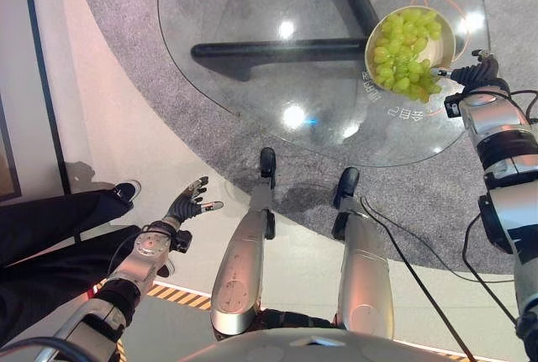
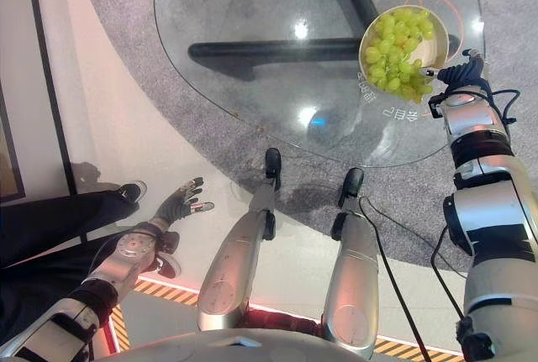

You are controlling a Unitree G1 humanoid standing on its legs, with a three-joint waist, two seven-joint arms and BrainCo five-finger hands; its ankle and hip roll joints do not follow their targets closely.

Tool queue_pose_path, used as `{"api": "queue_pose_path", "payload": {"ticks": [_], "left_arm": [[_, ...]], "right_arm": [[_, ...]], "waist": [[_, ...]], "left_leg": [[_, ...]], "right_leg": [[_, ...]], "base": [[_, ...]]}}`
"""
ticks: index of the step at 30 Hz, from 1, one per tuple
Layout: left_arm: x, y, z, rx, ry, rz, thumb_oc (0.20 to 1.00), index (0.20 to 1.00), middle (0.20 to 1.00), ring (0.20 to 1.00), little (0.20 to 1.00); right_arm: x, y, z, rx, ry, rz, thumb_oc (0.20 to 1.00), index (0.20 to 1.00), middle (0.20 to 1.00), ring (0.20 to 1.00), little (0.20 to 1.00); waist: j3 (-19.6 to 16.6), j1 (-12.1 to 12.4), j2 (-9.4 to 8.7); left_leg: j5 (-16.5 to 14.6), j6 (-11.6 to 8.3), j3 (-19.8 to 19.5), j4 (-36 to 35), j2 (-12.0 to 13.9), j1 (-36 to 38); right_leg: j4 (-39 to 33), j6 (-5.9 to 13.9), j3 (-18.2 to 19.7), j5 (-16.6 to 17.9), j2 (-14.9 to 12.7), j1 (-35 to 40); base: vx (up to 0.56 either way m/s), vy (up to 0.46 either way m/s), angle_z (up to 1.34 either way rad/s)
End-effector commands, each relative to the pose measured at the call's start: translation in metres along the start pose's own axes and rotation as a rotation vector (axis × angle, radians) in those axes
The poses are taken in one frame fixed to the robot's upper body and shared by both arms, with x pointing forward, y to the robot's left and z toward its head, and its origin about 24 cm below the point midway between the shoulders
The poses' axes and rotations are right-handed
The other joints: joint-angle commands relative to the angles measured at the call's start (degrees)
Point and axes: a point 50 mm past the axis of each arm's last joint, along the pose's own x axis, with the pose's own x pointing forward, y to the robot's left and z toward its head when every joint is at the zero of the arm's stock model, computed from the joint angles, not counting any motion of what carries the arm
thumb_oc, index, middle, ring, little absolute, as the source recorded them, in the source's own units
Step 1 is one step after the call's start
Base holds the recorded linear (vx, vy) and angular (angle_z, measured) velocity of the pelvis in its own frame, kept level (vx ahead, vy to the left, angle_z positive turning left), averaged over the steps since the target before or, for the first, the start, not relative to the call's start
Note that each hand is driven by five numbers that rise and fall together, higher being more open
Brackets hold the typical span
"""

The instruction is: Pick up fruits into the plate

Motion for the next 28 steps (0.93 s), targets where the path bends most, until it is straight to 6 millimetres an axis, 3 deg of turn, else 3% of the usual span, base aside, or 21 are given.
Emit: {"api": "queue_pose_path", "payload": {"ticks": [1,4,7,10,14,17,22,28], "left_arm": [[-0.004,-0.004,-0.02,-0.043,0.084,-0.003,1.0,1.0,1.0,1.0,1.0],[-0.006,-0.002,-0.029,-0.056,0.133,0.006,1.0,1.0,1.0,1.0,1.0],[-0.014,-0.004,-0.049,-0.079,0.227,0.007,1.0,1.0,1.0,1.0,1.0],[-0.028,-0.012,-0.077,-0.124,0.342,-0.01,1.0,1.0,1.0,1.0,1.0],[-0.047,-0.024,-0.105,-0.165,0.468,-0.008,1.0,1.0,1.0,1.0,1.0],[-0.067,-0.04,-0.132,-0.2,0.593,-0.019,1.0,1.0,1.0,1.0,1.0],[-0.091,-0.062,-0.157,-0.266,0.74,-0.019,1.0,1.0,1.0,1.0,1.0],[-0.111,-0.079,-0.174,-0.293,0.9,0.0,1.0,1.0,1.0,1.0,1.0]], "right_arm": [[0.001,-0.023,-0.028,0.013,-0.01,-0.092,1.0,1.0,1.0,1.0,1.0],[-0.005,-0.01,-0.049,0.05,-0.012,-0.038,1.0,1.0,1.0,1.0,1.0],[-0.025,0.024,-0.09,0.155,0.026,0.103,1.0,1.0,1.0,1.0,1.0],[-0.073,0.08,-0.152,0.303,0.137,0.332,1.0,1.0,1.0,1.0,1.0],[-0.136,0.118,-0.22,0.407,0.324,0.521,1.0,1.0,1.0,1.0,1.0],[-0.2,0.147,-0.272,0.484,0.583,0.645,1.0,1.0,1.0,1.0,1.0],[-0.268,0.158,-0.318,0.354,0.813,0.792,1.0,1.0,1.0,1.0,1.0],[-0.308,0.152,-0.343,0.31,1.002,0.789,1.0,1.0,1.0,1.0,1.0]], "waist": [[-1.71,-1.68,-1.24],[-1.72,-2.51,-2.62],[-3.79,-3.56,-4.39],[-7.79,-4.72,-6.24],[-12.53,-5.52,-7.71],[-16.87,-5.94,-8.29],[-20.81,-6.5,-8.01],[-23.1,-7.72,-6.81]], "left_leg": [[-9.01,0.97,0.45,3.3,-2.51,4.92],[-9.65,0.85,1.25,2.8,-1.92,8.63],[-10.46,0.7,2.14,2.11,-1.39,12.76],[-11.58,0.64,2.97,1.36,-1.0,16.76],[-12.75,1.16,3.51,1.47,-0.99,20.36],[-13.64,1.53,3.87,1.25,-1.23,23.61],[-14.62,1.88,4.31,0.58,-1.56,27.34],[-15.73,2.26,4.62,-0.06,-1.98,30.64]], "right_leg": [[-6.06,-1.63,-3.15,2.0,4.71,6.78],[-7.06,-1.34,-2.88,1.99,4.65,10.62],[-8.75,-1.12,-2.35,1.99,4.57,15.32],[-10.69,-0.95,-1.43,1.88,4.45,19.85],[-11.79,-0.56,-0.69,1.84,4.09,23.7],[-13.04,-0.31,-0.21,1.92,3.91,27.04],[-14.73,-0.2,0.04,1.97,3.56,30.78],[-15.47,-0.44,0.31,1.25,3.46,33.8]], "base": [[0.05,0.019,-0.05],[0.07,0.026,0.03],[0.17,0.035,0.03],[0.26,0.028,-0.05],[0.23,-0.001,-0.05],[0.26,0.025,-0.03],[0.16,0.057,-0.12],[0.08,0.066,-0.07]]}}
